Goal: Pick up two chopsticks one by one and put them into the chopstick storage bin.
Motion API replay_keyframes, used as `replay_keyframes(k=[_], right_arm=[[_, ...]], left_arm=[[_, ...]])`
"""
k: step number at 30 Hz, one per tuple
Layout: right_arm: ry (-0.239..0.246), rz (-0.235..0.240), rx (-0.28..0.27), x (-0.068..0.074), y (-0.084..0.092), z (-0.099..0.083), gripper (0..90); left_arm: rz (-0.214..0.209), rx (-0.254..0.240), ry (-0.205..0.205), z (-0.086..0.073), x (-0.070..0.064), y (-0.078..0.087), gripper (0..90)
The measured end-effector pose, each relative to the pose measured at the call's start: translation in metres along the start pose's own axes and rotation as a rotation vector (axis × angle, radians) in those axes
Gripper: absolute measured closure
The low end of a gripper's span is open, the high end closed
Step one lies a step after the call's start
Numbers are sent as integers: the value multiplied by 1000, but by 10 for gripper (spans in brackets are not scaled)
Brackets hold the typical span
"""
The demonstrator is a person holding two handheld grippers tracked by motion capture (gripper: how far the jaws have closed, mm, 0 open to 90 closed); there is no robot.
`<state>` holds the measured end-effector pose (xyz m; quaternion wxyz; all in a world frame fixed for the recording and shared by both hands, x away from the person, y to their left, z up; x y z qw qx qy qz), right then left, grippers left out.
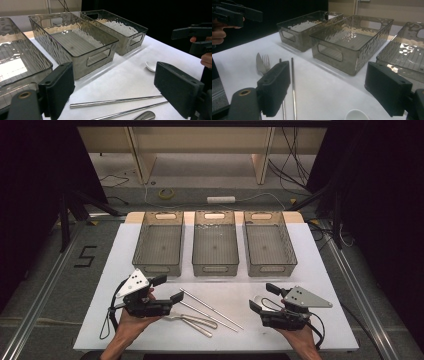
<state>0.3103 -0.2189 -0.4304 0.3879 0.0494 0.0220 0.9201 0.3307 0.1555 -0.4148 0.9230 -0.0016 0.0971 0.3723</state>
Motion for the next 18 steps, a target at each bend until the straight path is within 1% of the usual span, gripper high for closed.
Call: replay_keyframes(k=[5,7,10,11,14,15,18], right_arm=[[-6,4,5,0,0,0,213],[-7,5,6,0,0,0,214],[-6,4,9,-1,-1,0,214],[-7,4,11,-1,0,0,214],[-11,8,12,-1,0,0,215],[-10,6,15,-1,0,0,215],[-13,7,20,-2,-1,0,215]], left_arm=[[-1,14,0,0,0,-1,161],[-3,20,6,0,0,-2,161],[-5,40,4,1,1,-5,162],[-4,46,-3,1,2,-5,162],[0,79,-39,5,2,-8,163],[5,91,-44,7,3,-9,163],[1,140,-79,12,3,-14,167]])
Point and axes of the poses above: each handheld gripper's, and its own axes: y roughly backward along the jaws, z roughly out of its top, x roughly to its left, the point moved 2 cm from there along -y, roughly forward along the jaws, and after that the axes turned 15 degrees about -x, right-handed, at the moved point
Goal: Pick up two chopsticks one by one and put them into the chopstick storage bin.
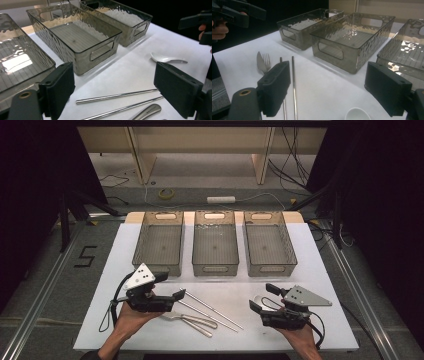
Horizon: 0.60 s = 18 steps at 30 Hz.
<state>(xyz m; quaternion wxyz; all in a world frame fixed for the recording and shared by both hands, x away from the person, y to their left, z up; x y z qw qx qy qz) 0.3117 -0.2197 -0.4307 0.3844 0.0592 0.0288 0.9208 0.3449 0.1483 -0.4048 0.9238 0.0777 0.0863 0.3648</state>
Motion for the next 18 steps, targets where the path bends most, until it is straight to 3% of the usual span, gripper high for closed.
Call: replay_keyframes(k=[7,10,18], right_arm=[[-5,1,11,0,-2,-1,216],[-9,4,21,0,-2,-2,216],[-11,13,40,0,-4,-4,216]], left_arm=[[-43,166,-118,10,-2,-22,206],[-77,262,-174,12,-5,-35,214],[-133,403,-244,8,-5,-59,271]])
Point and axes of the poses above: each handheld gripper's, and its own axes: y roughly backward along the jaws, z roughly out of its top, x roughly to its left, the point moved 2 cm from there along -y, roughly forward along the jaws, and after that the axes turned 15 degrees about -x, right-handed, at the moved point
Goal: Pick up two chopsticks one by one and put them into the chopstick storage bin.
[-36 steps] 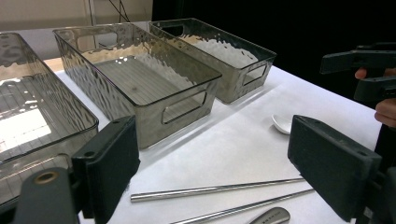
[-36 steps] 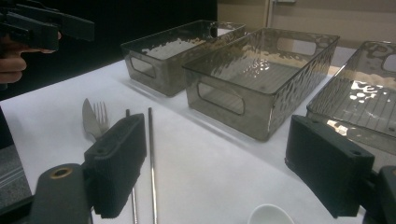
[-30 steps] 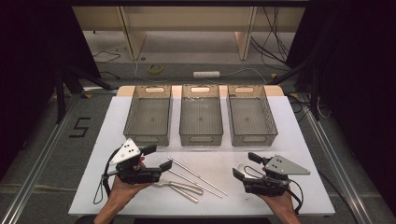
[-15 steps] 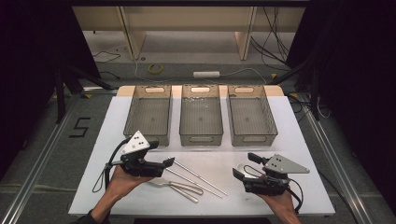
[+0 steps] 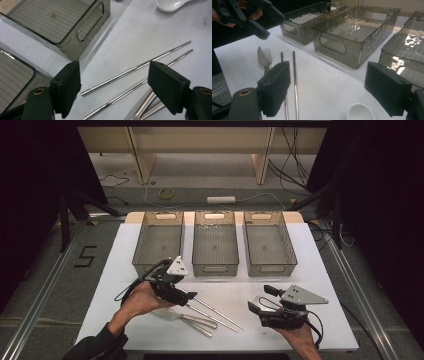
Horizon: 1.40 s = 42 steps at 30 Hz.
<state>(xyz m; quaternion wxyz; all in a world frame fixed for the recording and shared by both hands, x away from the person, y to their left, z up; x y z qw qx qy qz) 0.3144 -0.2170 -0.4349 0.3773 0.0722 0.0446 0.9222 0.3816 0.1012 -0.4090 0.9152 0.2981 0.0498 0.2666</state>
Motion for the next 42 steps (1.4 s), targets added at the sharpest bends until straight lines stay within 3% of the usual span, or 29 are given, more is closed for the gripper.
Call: replay_keyframes(k=[8,9,10,12,24,35,42], right_arm=[[1,6,15,0,-1,-1,220],[0,6,17,0,-1,-1,219],[-1,7,14,0,-1,-1,220],[-1,8,15,0,-2,-1,220],[-2,11,23,0,-2,-1,220],[-3,10,30,0,-3,-3,221],[-3,7,37,0,-3,-3,223]], left_arm=[[-51,125,-60,-4,0,-16,349],[-48,155,-72,-5,0,-19,357],[-45,217,-103,-9,-2,-26,364],[-73,252,-110,-11,-4,-32,386],[-172,341,-166,-19,-9,-52,485],[-207,412,-189,-29,-8,-63,539],[-228,425,-205,-30,-10,-64,599]])
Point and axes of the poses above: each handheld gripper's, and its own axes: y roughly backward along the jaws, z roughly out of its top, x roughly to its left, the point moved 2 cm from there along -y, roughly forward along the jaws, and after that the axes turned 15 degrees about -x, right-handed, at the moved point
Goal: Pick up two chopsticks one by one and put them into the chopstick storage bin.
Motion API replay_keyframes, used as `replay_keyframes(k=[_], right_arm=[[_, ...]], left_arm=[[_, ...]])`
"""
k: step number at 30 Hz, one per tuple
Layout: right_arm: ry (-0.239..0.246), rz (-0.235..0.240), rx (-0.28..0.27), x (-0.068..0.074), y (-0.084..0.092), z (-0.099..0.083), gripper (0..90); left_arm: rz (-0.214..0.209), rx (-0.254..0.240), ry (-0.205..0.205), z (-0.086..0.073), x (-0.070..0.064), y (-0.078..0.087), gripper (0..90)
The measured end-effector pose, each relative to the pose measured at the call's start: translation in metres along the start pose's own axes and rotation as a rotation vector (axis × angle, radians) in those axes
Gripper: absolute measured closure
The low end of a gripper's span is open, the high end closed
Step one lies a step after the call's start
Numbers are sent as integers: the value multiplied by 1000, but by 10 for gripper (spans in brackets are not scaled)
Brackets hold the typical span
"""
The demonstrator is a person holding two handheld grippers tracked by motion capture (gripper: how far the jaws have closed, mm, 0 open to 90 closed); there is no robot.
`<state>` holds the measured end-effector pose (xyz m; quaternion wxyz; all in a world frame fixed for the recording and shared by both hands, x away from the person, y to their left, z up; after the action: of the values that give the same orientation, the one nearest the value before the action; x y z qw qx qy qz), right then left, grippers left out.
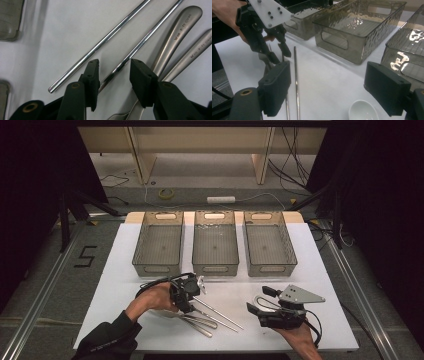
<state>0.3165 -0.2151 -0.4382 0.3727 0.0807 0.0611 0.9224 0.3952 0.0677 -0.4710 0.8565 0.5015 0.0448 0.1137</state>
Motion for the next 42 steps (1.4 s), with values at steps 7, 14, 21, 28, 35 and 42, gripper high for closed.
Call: replay_keyframes(k=[7,14,21,28,35,42], right_arm=[[-2,-1,3,0,0,0,225],[-2,0,6,0,-1,-1,226],[-2,0,9,-1,-1,-1,228],[-4,-1,17,-1,-1,-1,228],[-4,-2,30,-1,-2,-2,229],[-4,2,34,-1,-3,-3,229]], left_arm=[[-14,45,-42,1,-1,-8,628],[-25,55,-46,2,-1,-10,647],[-36,64,-62,2,-3,-9,689],[-47,61,-82,2,-4,-9,724],[-65,55,-106,1,-6,-9,778],[-74,51,-134,1,-6,-9,789]])
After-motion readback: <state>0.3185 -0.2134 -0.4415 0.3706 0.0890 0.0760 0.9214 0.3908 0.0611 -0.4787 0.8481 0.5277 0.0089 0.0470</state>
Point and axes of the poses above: each handheld gripper's, and its own axes: y roughly backward along the jaws, z roughly out of its top, x roughly to its left, the point moved 2 cm from there along -y, roughly forward along the jaws, and after that the axes turned 15 degrees about -x, right-handed, at the moved point
